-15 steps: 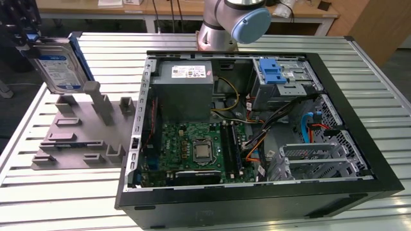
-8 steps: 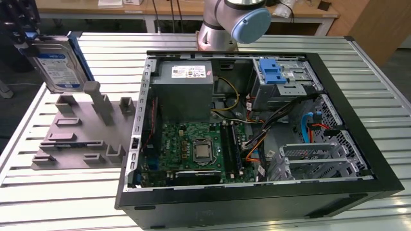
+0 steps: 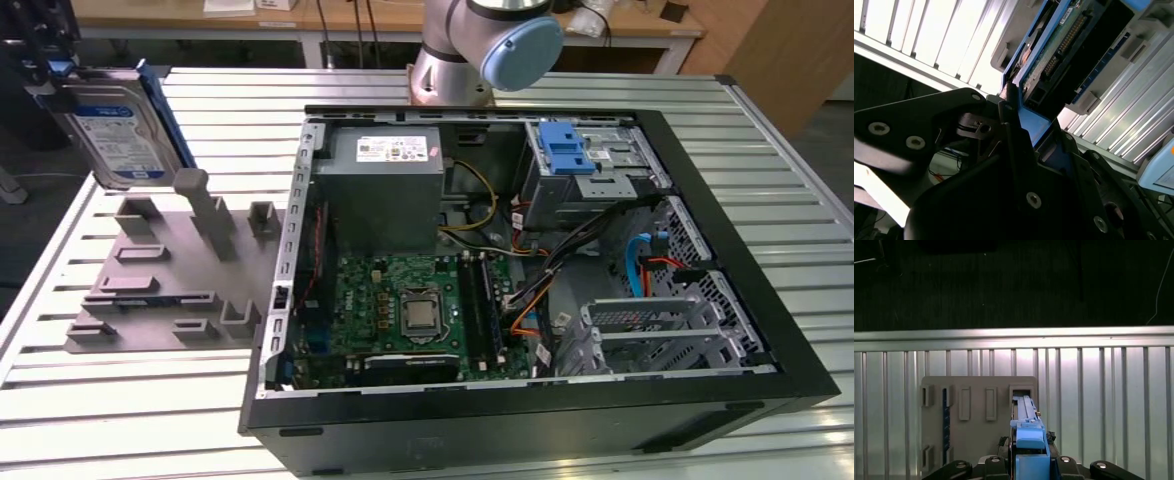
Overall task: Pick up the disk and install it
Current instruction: 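Pick up the disk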
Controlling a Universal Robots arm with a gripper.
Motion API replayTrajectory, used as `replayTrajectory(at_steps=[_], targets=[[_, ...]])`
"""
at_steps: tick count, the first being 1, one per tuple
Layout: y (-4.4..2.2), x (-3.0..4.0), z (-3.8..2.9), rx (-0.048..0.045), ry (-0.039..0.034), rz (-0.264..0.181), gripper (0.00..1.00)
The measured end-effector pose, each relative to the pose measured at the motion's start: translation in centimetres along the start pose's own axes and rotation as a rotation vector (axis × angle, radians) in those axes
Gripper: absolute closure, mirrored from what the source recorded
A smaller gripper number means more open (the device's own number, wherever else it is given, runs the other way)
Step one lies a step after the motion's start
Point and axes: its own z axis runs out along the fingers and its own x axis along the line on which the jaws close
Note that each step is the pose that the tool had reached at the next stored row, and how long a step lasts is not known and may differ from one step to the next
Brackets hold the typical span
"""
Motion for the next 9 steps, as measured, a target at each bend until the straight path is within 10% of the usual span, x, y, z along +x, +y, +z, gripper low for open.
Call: replayTrajectory(at_steps=[9], targets=[[0.0, 0.0, -0.52, -0.0001, 0.0, 0.0, 0.64]])
